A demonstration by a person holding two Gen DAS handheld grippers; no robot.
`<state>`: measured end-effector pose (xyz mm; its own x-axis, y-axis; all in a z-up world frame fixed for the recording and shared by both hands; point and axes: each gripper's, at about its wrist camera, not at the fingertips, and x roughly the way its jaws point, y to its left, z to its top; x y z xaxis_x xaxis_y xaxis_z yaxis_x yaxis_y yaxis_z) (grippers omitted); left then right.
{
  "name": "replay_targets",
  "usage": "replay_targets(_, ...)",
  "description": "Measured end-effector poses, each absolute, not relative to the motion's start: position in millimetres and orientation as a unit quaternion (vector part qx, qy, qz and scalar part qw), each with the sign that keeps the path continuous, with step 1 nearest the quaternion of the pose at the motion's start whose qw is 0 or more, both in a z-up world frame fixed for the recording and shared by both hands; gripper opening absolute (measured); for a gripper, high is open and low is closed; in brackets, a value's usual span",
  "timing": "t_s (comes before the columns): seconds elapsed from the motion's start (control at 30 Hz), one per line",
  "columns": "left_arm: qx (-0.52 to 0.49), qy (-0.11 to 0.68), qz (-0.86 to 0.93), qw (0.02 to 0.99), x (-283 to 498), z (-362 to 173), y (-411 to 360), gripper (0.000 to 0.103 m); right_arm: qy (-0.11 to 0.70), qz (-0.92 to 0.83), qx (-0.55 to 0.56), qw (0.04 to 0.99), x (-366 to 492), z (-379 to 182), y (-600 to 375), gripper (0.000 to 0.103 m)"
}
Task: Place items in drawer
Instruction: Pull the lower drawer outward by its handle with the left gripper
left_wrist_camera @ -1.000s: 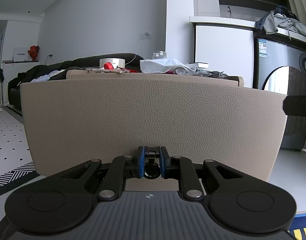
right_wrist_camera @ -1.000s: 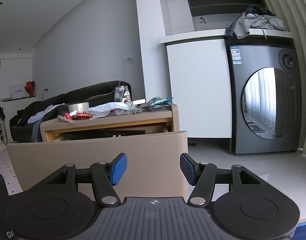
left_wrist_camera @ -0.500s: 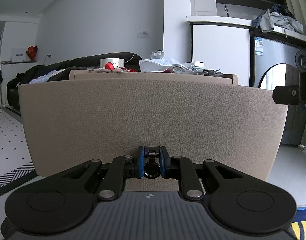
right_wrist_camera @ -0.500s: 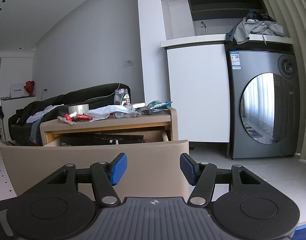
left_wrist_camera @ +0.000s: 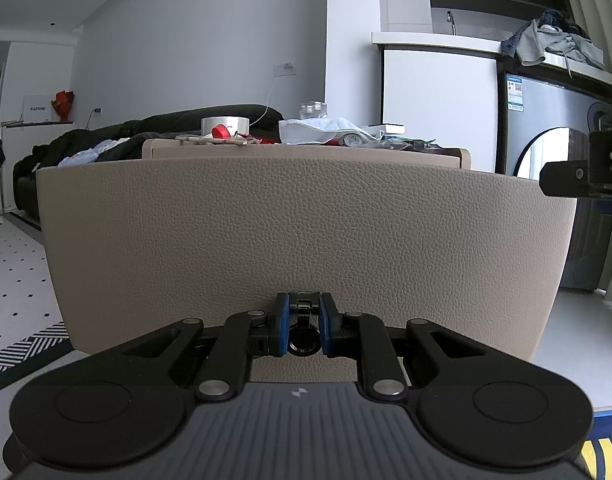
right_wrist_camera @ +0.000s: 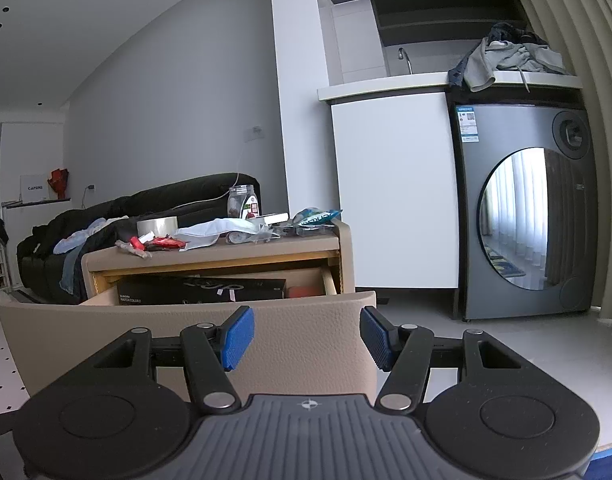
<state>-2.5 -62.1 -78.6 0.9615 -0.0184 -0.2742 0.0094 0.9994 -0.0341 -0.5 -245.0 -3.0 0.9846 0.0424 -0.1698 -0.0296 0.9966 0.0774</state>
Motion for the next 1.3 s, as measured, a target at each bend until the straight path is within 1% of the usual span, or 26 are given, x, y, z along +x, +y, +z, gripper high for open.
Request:
replay_targets(0.4, -0.008, 0.139, -0.007, 0.990, -13.1, -78.3, -63.2, 0.017, 0.085, 0.023, 0.034, 0.996, -0.6, -0.2, -243.7, 0.062)
replay_targets(1.3, -0.025, 0.145, -0.022, 0.989, -23.7, -77.3, -54.9, 0.017, 0.087, 0.024, 0.022, 0.996, -0.2, 1.3, -234.9, 0.063)
